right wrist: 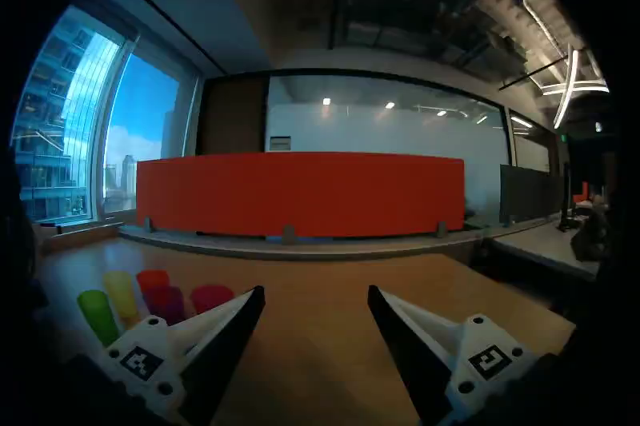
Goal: Pour water
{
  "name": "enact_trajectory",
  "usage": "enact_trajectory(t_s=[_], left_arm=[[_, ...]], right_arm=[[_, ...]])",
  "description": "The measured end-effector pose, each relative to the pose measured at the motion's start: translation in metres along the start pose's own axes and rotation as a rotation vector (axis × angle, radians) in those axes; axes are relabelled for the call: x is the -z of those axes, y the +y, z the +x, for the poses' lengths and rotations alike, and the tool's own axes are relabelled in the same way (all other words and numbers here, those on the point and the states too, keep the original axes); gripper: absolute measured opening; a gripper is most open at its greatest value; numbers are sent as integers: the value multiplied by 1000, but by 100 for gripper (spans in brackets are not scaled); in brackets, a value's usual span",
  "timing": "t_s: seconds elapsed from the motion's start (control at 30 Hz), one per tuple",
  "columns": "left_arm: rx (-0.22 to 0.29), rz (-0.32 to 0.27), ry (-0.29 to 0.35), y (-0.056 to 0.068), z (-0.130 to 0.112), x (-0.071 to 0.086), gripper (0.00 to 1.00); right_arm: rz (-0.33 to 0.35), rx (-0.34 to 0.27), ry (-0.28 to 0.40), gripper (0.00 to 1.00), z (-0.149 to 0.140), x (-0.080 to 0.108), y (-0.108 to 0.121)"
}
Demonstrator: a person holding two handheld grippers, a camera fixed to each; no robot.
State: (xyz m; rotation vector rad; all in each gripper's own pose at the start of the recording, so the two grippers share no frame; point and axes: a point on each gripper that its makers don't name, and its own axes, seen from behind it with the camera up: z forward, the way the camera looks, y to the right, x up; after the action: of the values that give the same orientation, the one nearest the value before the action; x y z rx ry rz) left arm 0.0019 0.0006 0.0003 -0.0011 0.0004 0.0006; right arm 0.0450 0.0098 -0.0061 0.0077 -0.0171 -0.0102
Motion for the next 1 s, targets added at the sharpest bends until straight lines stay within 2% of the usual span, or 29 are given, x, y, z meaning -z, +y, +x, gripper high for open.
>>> enact_trajectory(t_s=[0.4, 0.7, 0.8, 1.0], left_arm=[[-15, -76, 9, 23, 82, -10, 100], [-37, -111, -4, 30, 135, -19, 100], [-45, -132, -6, 36, 145, -21, 100], [-42, -201, -26, 52, 149, -21, 100]], right_arm=[[6, -11, -27, 100, 80, -13, 16], [31, 11, 0, 100, 138, -19, 13], [49, 4, -7, 100, 146, -20, 9], [117, -15, -31, 100, 146, -21, -5]])
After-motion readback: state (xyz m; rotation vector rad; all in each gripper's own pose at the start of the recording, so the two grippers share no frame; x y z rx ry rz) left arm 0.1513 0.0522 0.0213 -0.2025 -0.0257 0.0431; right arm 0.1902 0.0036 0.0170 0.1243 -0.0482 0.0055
